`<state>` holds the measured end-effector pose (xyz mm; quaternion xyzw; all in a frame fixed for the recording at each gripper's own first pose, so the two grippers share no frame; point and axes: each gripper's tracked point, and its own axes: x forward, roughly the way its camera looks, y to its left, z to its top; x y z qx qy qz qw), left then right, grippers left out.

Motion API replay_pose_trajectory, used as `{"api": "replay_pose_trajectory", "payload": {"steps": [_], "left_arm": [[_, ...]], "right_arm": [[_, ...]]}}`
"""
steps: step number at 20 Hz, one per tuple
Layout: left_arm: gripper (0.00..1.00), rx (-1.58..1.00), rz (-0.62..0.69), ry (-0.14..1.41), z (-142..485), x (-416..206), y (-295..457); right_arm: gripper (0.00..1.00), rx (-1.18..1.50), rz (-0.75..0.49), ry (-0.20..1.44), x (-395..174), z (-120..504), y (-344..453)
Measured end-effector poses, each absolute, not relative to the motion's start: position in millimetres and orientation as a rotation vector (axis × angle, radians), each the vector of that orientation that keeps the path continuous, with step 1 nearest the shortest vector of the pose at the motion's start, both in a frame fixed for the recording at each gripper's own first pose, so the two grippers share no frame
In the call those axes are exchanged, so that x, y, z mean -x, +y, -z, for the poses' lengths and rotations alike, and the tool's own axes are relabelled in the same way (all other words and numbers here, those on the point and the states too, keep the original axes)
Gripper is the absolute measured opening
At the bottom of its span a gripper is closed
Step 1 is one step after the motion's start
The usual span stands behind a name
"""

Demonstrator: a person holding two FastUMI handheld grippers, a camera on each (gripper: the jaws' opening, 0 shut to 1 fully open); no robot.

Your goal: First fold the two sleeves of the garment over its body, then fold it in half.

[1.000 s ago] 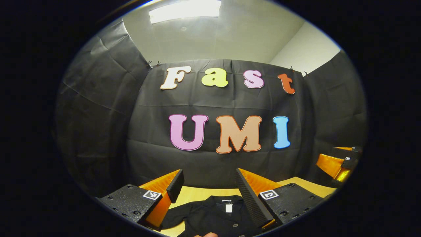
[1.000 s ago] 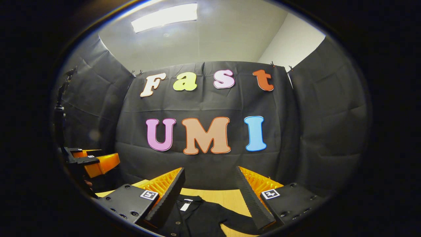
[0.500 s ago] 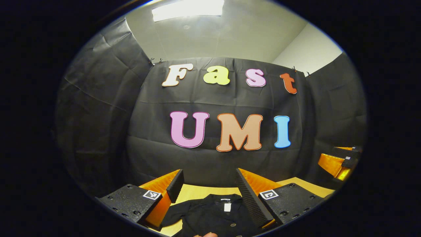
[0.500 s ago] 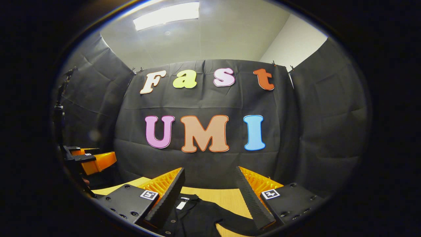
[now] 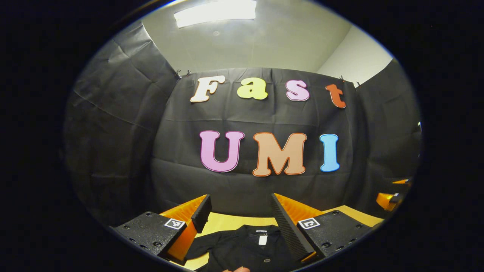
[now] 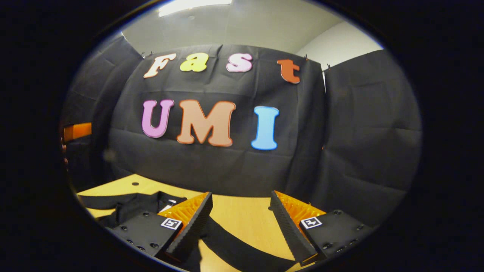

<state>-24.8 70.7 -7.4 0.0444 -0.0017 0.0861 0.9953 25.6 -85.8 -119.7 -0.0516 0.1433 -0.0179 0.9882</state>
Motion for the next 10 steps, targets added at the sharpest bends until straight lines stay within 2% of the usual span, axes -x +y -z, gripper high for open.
{"api": "replay_pose_trajectory", "payload": {"steps": [2, 10], "left_arm": [[0.93, -0.097, -0.184, 0.002, 9, 23, 63], [0.93, -0.125, -0.217, 0.017, 18, 9, 18]], "right_arm": [[0.98, 0.111, 0.045, 0.353, -25, 147, -112], [0.98, 0.152, -0.049, 0.673, 2, 275, -167]]}}
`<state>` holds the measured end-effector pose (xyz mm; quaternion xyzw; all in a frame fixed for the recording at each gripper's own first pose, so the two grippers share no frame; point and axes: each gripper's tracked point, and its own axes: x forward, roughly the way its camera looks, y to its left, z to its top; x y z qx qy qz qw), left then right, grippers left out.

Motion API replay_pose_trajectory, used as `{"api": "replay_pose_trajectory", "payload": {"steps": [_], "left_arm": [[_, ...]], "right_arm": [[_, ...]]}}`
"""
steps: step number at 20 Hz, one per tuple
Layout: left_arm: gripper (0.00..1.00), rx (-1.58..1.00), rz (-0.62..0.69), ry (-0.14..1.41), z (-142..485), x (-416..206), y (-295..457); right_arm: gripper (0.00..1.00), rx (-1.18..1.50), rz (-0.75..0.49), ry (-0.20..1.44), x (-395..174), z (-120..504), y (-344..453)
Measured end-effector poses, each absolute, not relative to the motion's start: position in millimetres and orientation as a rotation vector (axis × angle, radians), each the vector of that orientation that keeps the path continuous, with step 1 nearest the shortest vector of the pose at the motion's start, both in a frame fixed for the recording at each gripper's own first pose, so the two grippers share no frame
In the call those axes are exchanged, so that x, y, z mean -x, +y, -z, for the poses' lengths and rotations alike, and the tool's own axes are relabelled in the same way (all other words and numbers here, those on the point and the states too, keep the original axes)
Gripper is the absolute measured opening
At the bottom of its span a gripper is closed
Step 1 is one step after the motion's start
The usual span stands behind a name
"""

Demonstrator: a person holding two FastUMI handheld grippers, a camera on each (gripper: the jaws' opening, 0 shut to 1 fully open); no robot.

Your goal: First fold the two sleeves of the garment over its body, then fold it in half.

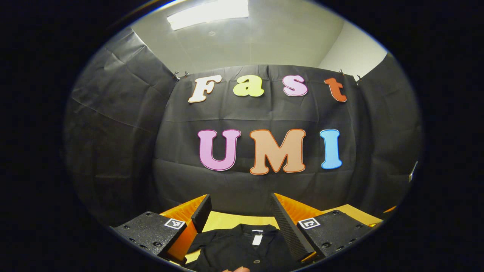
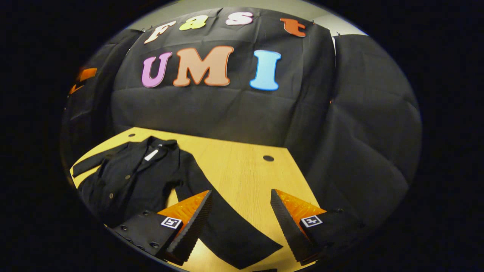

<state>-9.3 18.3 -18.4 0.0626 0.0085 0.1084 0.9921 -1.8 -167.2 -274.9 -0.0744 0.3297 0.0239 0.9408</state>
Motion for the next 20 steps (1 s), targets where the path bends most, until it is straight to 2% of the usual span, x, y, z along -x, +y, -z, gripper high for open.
{"api": "replay_pose_trajectory", "payload": {"steps": [7, 14, 15, 17, 20], "left_arm": [[0.92, -0.142, -0.263, 0.044, 27, 9, -16], [0.92, -0.166, -0.29, 0.037, 28, 7, -40], [0.92, -0.168, -0.286, 0.037, 28, 5, -44], [0.92, -0.171, -0.281, 0.035, 28, 4, -48], [0.92, -0.179, -0.291, 0.035, 26, 7, -46]], "right_arm": [[0.99, 0.161, -0.113, 0.95, 31, 373, -214], [1.0, 0.06, -0.151, 1.099, 29, 403, -210], [0.97, 0.047, -0.148, 1.089, 27, 400, -207], [0.6, 0.037, -0.191, 1.096, 30, 399, -194], [0.03, 0.018, -0.189, 1.122, 40, 396, -194]]}}
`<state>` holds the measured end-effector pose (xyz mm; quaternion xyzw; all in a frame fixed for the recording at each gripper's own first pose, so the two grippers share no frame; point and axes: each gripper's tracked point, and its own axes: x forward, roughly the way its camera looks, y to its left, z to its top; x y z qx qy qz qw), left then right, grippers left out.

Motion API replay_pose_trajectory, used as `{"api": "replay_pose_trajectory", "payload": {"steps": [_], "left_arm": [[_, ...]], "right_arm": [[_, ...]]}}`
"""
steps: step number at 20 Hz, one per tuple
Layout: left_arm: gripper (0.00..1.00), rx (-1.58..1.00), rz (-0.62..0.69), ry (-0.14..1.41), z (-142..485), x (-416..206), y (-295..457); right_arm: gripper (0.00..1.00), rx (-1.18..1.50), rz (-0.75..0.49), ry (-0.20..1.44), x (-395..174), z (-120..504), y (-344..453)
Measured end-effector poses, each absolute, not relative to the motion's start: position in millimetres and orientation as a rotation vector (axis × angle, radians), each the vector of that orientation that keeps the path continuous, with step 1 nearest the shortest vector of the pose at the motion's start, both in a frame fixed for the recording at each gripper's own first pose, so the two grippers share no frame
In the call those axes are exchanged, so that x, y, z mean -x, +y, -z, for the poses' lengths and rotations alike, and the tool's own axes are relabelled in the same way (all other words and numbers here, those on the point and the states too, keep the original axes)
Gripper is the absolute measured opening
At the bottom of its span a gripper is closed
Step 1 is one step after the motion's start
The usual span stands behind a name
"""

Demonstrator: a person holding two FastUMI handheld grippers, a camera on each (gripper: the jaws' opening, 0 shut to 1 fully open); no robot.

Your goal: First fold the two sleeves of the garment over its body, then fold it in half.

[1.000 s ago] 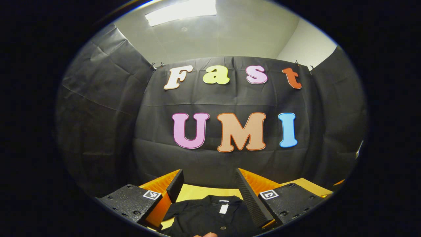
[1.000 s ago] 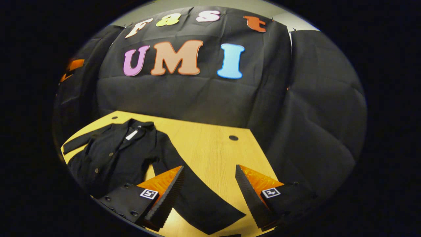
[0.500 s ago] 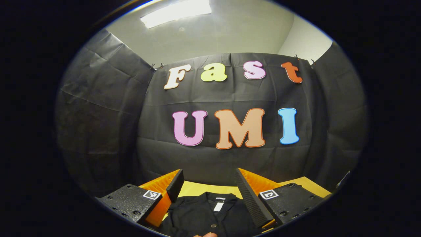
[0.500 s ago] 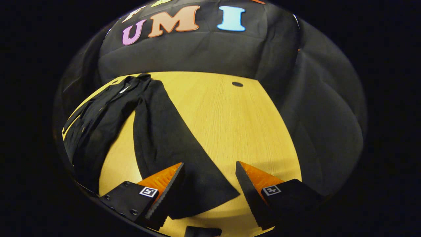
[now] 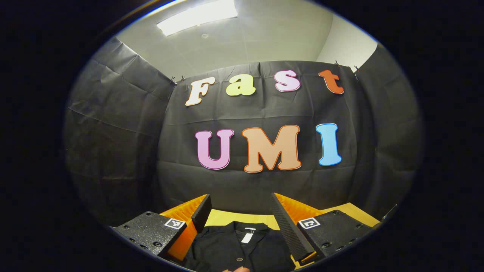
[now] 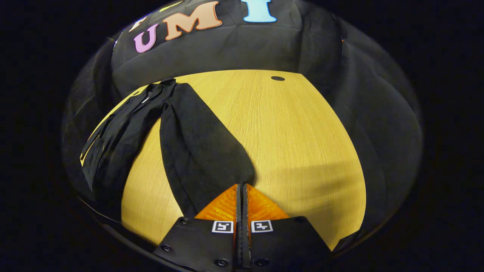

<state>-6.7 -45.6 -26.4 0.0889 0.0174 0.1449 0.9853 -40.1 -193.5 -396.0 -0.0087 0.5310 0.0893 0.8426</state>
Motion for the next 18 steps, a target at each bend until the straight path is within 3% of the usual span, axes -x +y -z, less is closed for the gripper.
{"api": "replay_pose_trajectory", "payload": {"steps": [7, 18], "left_arm": [[0.92, -0.182, -0.289, 0.016, 30, 18, -9], [0.93, -0.172, -0.311, 0.048, 26, 41, 101]], "right_arm": [[0.03, -0.175, -0.217, 0.952, 5, 319, -134], [0.02, -0.191, -0.358, 0.744, -47, 214, 35]]}}
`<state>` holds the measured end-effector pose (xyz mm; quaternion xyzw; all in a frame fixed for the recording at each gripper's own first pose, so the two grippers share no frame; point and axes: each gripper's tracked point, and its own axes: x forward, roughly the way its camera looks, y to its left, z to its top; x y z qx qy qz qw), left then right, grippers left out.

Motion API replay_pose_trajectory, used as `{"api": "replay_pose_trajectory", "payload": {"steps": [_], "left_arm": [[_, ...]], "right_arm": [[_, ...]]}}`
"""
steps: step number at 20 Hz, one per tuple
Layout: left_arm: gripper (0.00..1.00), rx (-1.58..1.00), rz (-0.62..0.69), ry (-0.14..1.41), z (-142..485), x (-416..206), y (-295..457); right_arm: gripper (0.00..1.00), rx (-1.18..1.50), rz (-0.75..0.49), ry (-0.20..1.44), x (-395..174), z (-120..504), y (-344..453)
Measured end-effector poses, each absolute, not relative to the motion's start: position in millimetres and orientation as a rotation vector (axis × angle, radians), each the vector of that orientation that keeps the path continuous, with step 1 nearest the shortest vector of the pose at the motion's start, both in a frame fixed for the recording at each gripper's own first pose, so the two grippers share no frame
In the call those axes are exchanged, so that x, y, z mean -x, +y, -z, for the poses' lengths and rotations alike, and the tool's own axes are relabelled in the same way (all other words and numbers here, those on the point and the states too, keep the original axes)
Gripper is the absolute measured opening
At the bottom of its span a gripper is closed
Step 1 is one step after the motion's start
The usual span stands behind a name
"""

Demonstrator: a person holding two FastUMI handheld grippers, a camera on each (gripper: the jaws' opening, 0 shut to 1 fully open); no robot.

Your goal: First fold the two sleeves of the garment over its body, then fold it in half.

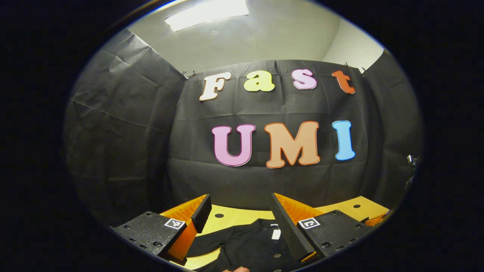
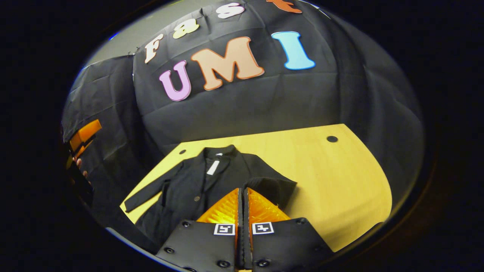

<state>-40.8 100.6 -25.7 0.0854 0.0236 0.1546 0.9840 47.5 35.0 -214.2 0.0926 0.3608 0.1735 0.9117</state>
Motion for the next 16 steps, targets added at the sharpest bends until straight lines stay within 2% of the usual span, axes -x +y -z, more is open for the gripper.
{"api": "replay_pose_trajectory", "payload": {"steps": [3, 4, 8, 10, 12, 13, 16], "left_arm": [[0.93, -0.176, -0.336, 0.051, 24, 48, 134], [0.92, -0.177, -0.345, 0.054, 25, 50, 144], [0.92, -0.167, -0.359, 0.073, 32, 51, 182], [0.93, -0.159, -0.353, 0.084, 36, 48, 197], [0.92, -0.147, -0.353, 0.087, 38, 49, 213], [0.92, -0.143, -0.353, 0.084, 37, 50, 220], [0.93, -0.146, -0.363, 0.09, 41, 53, 244]], "right_arm": [[0.0, -0.179, -0.372, 0.716, -61, 205, 68], [0.02, -0.16, -0.374, 0.71, -67, 201, 78], [0.0, -0.047, -0.423, 0.613, -87, 171, 133], [0.02, -0.02, -0.455, 0.583, -93, 162, 167], [0.05, -0.013, -0.475, 0.568, -98, 161, 198], [0.02, -0.007, -0.482, 0.569, -100, 163, 211], [0.02, -0.01, -0.504, 0.57, -106, 166, 248]]}}
